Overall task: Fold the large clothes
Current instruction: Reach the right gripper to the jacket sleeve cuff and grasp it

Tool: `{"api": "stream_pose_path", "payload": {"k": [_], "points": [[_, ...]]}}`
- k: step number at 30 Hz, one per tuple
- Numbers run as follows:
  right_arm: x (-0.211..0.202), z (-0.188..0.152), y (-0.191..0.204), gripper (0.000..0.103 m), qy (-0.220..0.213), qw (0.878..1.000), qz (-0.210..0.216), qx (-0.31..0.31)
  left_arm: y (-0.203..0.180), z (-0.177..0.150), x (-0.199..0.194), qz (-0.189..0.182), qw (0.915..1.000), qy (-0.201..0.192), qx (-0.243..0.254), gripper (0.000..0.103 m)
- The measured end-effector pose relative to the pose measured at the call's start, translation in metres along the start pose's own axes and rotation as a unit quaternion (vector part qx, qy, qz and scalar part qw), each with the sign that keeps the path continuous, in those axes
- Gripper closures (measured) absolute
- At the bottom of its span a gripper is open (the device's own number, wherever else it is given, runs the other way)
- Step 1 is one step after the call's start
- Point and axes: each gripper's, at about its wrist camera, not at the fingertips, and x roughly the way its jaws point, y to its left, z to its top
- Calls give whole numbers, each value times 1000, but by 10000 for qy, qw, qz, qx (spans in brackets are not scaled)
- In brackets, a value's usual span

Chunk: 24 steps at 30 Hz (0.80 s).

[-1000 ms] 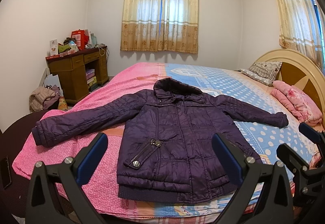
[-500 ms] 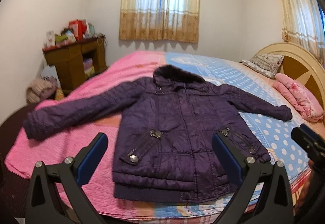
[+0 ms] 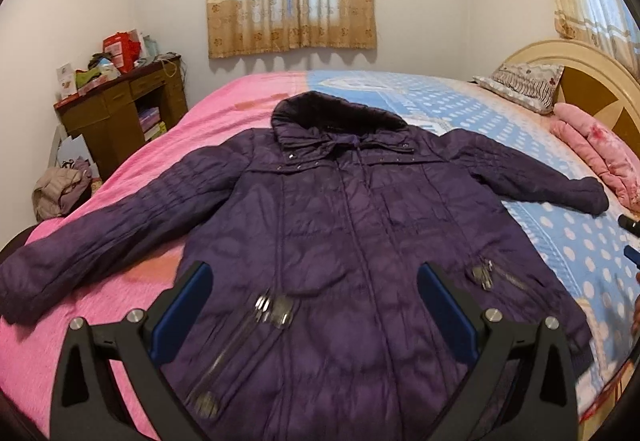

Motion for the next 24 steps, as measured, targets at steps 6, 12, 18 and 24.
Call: {"api": "stream_pose_path", "payload": {"k": [6,12,18,24], "points": [[38,57,-64,1,-138,9945,-136,1028,-5,15,36,240,9997,-31,70,0],[73,97,-89,1,-196,9878,-267,1519,-2,20,68,370,9990,235,-22,0],[104,121,-102,2,-162,9783,-448,2019,0,20,77,383,9984,379,-183,0],[128,134,-112,59,-9,9774,-553,2040,2,22,81,340,9980,435,-310,0]]}}
